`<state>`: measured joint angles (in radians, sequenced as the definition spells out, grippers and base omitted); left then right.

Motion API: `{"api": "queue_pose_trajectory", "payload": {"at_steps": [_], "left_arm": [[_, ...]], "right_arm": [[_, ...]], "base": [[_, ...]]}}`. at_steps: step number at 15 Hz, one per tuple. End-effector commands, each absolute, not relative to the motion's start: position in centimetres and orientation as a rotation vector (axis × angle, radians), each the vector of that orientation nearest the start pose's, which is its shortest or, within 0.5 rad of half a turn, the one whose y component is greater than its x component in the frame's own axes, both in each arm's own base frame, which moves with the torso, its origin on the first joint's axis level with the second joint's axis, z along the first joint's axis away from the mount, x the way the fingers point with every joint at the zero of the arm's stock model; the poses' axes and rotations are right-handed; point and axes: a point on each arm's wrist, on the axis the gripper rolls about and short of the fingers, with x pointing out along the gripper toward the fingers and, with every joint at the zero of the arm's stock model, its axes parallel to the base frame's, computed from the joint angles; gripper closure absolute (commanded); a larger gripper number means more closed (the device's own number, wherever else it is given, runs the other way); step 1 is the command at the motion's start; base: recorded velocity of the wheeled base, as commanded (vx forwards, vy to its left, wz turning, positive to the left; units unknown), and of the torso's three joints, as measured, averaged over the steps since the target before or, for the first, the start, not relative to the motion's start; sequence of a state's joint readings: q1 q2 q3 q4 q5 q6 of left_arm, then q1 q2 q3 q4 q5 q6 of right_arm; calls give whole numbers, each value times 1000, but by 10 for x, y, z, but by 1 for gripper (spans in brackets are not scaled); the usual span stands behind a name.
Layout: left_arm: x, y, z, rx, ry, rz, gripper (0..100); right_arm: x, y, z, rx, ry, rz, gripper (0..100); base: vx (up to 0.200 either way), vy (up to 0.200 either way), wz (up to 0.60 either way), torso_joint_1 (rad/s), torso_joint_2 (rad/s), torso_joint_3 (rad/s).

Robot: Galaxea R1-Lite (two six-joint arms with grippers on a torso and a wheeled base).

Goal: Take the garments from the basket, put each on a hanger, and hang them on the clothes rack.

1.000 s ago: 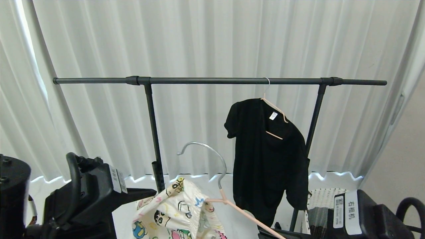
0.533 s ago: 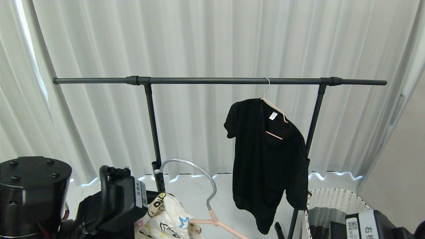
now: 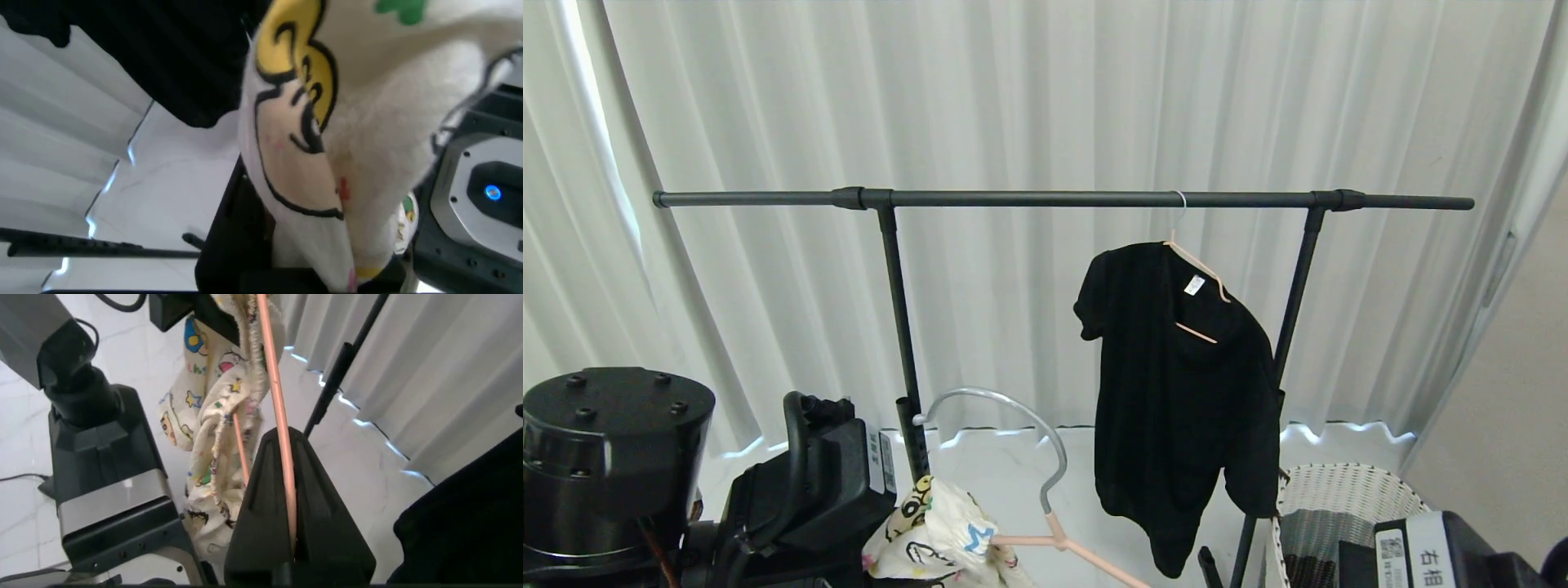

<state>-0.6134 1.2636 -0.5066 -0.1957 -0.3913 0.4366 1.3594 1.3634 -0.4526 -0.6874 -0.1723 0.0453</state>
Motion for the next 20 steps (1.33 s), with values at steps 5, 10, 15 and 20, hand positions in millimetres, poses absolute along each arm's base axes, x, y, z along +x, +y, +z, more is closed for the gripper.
{"api": "queue_pose_trajectory", "payload": {"at_steps": [5, 10, 15, 20], "left_arm": [[137, -105, 164, 453, 374, -1072, 100], [143, -87, 152, 481, 453, -876, 100], [145, -81, 148, 484, 488, -789, 100], [163, -79, 182, 330, 436, -592, 100]], "right_arm": [[56, 194, 170, -149, 227, 1111, 0], [106, 170, 170, -115, 236, 815, 0], [123, 155, 165, -109, 259, 707, 0], [125, 161, 152, -64, 337, 699, 0]], "base": [[0, 0, 0, 0, 0, 0], [0, 0, 0, 0, 0, 0], [0, 0, 0, 0, 0, 0], [0, 0, 0, 0, 0, 0]]}}
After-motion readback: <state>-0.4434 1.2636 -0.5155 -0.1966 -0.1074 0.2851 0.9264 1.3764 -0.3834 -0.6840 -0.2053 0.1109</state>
